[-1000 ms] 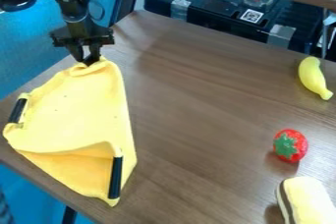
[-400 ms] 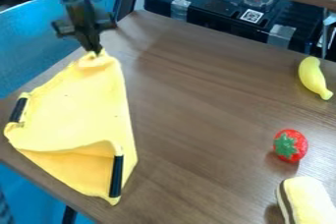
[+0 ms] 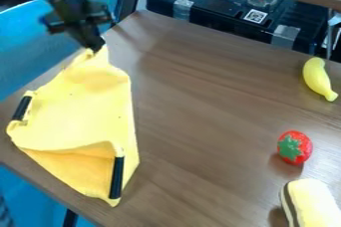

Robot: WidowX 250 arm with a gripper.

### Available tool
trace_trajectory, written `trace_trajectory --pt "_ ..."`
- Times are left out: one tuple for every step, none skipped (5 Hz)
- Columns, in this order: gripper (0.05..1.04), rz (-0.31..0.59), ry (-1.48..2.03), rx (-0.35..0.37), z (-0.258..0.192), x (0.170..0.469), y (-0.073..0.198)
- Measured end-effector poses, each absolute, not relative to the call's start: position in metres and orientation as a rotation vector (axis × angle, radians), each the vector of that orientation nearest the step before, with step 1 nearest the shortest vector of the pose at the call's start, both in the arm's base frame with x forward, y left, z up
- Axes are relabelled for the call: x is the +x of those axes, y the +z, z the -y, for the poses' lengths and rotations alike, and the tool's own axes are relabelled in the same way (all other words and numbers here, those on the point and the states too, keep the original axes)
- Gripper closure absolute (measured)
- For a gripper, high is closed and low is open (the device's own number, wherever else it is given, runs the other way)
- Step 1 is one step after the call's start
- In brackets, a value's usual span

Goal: Fold the cloth from top to bottom

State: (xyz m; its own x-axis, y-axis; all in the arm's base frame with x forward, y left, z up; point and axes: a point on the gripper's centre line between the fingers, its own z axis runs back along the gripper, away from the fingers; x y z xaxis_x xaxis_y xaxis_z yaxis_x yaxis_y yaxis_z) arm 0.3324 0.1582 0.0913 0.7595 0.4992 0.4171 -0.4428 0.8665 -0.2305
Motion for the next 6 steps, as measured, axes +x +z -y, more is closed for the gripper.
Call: trace_trajectory --pt "1.032 0.549 0.386 -0.124 -0.13 0.293 0.09" --pt "1.032 0.562 0.336 -0.132 -0.109 0.264 0.089" --pt "1.032 0.553 0.312 -0.148 -0.094 0.245 0.093" --pt "1.032 0.535 0.301 -0.17 -0.083 0.233 0.097" --pt "1.032 0.518 0.287 -0.198 -0.072 0.221 0.104" --pt "1.032 0.51 0.247 -0.22 -0.054 0.202 0.112"
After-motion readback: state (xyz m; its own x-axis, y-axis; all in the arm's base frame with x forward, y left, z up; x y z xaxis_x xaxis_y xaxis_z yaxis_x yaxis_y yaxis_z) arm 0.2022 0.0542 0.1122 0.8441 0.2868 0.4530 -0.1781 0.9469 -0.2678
